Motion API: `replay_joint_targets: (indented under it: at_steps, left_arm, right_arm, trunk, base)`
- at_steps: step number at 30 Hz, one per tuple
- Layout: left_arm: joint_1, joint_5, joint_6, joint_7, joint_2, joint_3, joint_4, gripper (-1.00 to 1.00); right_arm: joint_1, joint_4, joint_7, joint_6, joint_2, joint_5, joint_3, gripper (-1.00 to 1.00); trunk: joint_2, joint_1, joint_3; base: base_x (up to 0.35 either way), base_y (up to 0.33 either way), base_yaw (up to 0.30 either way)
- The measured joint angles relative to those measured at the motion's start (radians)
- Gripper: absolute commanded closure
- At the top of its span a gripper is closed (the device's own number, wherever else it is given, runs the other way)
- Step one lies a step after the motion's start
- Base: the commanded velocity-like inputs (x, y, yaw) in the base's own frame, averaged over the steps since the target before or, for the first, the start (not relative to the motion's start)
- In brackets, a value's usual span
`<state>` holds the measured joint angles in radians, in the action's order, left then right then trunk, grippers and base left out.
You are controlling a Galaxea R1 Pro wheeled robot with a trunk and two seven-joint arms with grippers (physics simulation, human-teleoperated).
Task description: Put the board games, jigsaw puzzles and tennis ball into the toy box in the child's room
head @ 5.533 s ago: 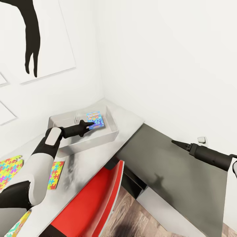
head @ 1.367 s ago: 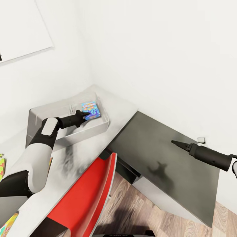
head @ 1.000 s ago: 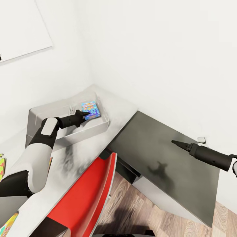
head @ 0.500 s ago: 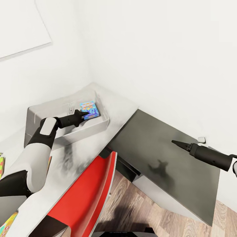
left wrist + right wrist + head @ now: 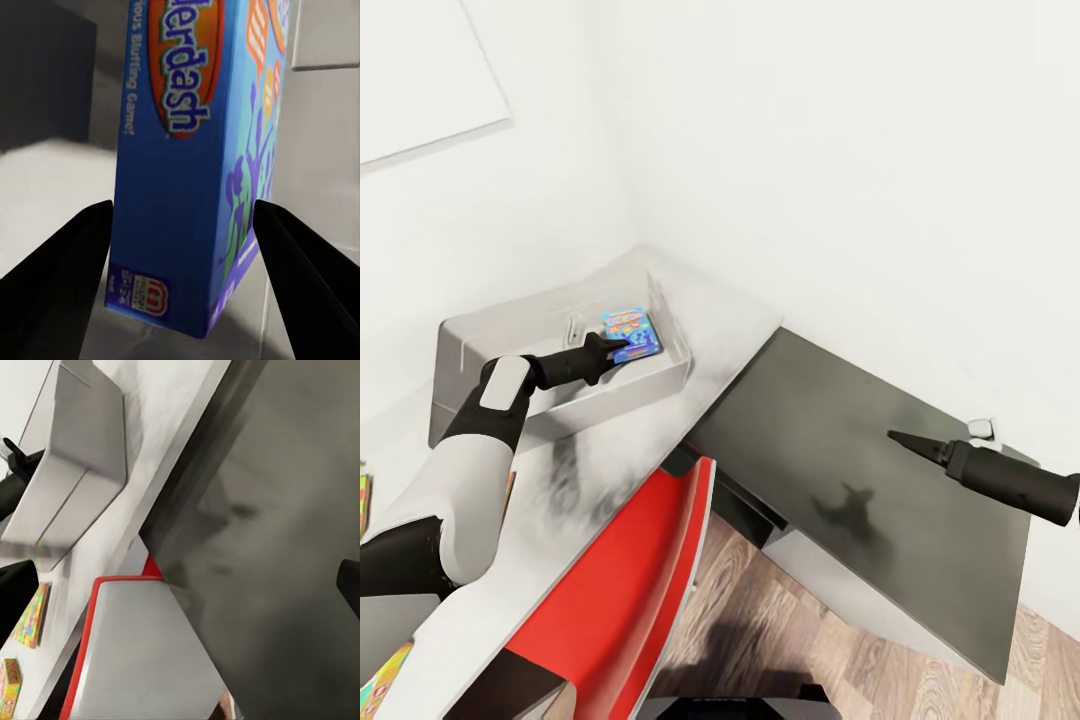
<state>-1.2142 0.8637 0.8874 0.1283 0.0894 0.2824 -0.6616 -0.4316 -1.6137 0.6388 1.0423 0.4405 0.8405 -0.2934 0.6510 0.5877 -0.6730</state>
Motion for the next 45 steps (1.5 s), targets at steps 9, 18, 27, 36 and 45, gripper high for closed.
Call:
replay_joint_targets:
  at_steps: [9, 18, 27, 36, 45]
  left_arm:
    - [-0.007, -0.001, 0.001, 0.0, 0.0, 0.0, 0.0, 1.0]
    - [-0.012, -0.001, 0.001, 0.0, 0.0, 0.0, 0.0, 1.0]
    - [-0.019, -0.001, 0.002, 0.0, 0.0, 0.0, 0.0, 1.0]
    - [-0.02, -0.002, 0.002, 0.0, 0.0, 0.0, 0.0, 1.0]
    - [-0.02, -0.001, 0.002, 0.0, 0.0, 0.0, 0.0, 1.0]
  right_arm:
    - [0.003, 0.0, 0.028, 0.0, 0.009, 0.0, -0.001, -1.0]
    - [0.004, 0.0, 0.034, 0.0, 0.011, 0.0, -0.002, -1.0]
    - [0.004, 0.0, 0.035, 0.0, 0.012, 0.0, -0.002, -1.0]
    - [0.004, 0.0, 0.036, 0.0, 0.012, 0.0, -0.002, -1.0]
    - [0.004, 0.0, 0.036, 0.0, 0.012, 0.0, -0.002, -1.0]
  trunk:
    - [0.0, 0.0, -0.001]
    - [0.0, 0.0, -0.004]
    - [0.0, 0.0, -0.014]
    - [0.0, 0.0, -0.027]
    - [0.0, 0.0, -0.03]
  base:
    - [0.0, 0.0, 0.0]
    - [0.0, 0.0, 0.0]
    - [0.0, 0.0, 0.0]
    - [0.0, 0.0, 0.0]
    - [0.0, 0.0, 0.0]
